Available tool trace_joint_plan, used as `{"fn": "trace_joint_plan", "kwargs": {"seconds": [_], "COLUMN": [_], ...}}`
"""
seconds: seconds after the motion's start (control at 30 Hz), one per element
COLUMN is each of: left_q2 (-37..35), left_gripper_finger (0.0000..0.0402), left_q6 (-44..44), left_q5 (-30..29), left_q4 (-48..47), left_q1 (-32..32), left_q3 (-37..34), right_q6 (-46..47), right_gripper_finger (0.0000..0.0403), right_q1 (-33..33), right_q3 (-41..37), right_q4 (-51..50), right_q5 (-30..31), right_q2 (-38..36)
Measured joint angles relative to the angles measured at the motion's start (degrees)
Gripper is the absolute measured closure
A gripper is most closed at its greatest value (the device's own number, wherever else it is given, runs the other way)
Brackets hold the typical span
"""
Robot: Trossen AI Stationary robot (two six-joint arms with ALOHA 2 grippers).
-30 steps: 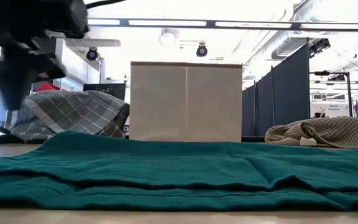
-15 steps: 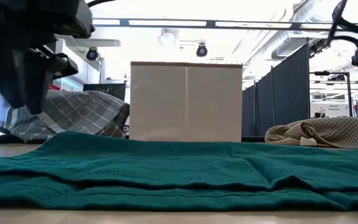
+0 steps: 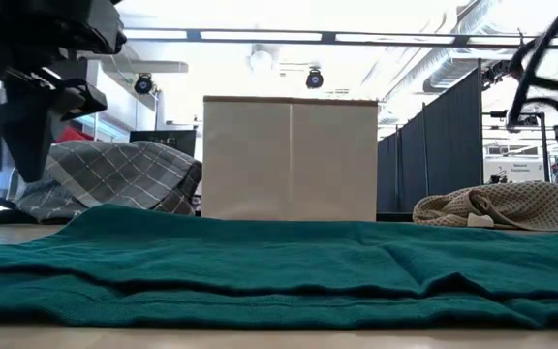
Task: Fold towel
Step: Fold the green towel
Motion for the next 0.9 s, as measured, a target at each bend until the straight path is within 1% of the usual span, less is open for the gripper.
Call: {"fn": "trace_joint_plan", "kwargs": {"seconds": [0.07, 0.1, 0.2, 0.33, 0.47, 0.53, 0.63, 0.7, 0.77, 0.83, 0.9], "left_q2": [0.0, 0.0, 0.0, 0.0, 0.0, 0.0, 0.0, 0.0, 0.0, 0.0, 0.0], "left_gripper_finger": [0.0257, 0.0257, 0.0257, 0.0257, 0.0257, 0.0257, 0.0257, 0.0257, 0.0257, 0.0257, 0.0257], "left_q6": [-0.4, -0.7, -1.4, -1.2, -0.5, -0.5, -0.5, -1.0, -1.1, -1.4, -1.9], "left_q5": [0.1, 0.1, 0.0, -0.2, -0.3, -0.2, -0.2, -0.2, -1.0, -1.6, -1.6], "left_q4": [-0.2, -0.2, -0.2, -0.2, -0.3, -0.3, -0.3, -0.3, 1.0, 4.9, 10.4], "left_q1": [-0.4, -0.7, -0.9, -0.9, -0.9, -0.9, -0.9, -0.9, -0.9, -0.9, -0.8], "left_q3": [0.0, 0.0, 0.0, 0.0, 0.0, 0.0, 0.0, 0.0, -0.7, -3.0, -6.7], "right_q6": [1.0, 1.1, 1.0, 0.0, -0.4, -0.1, 0.8, 1.0, 0.4, -1.1, -2.0], "right_gripper_finger": [0.0313, 0.0313, 0.0309, 0.0287, 0.0264, 0.0258, 0.0258, 0.0267, 0.0286, 0.0319, 0.0366], "right_q1": [0.4, 0.6, 0.7, -0.2, -0.6, -0.6, 0.0, 0.5, 0.6, 0.5, 0.6], "right_q3": [2.2, 3.1, 4.4, 3.4, 0.2, -1.1, -1.9, -2.0, -2.1, -2.1, -2.1], "right_q4": [-3.0, -4.1, -3.4, -2.7, 2.2, 4.5, 4.3, 3.1, 2.7, 2.6, 2.6], "right_q5": [1.1, 2.7, 6.1, 6.5, 6.5, 6.5, 6.1, 5.8, 5.1, 4.5, 4.3], "right_q2": [-0.4, -0.4, -0.4, 0.8, 1.9, 2.0, 2.1, 2.0, 2.0, 2.0, 2.0]}}
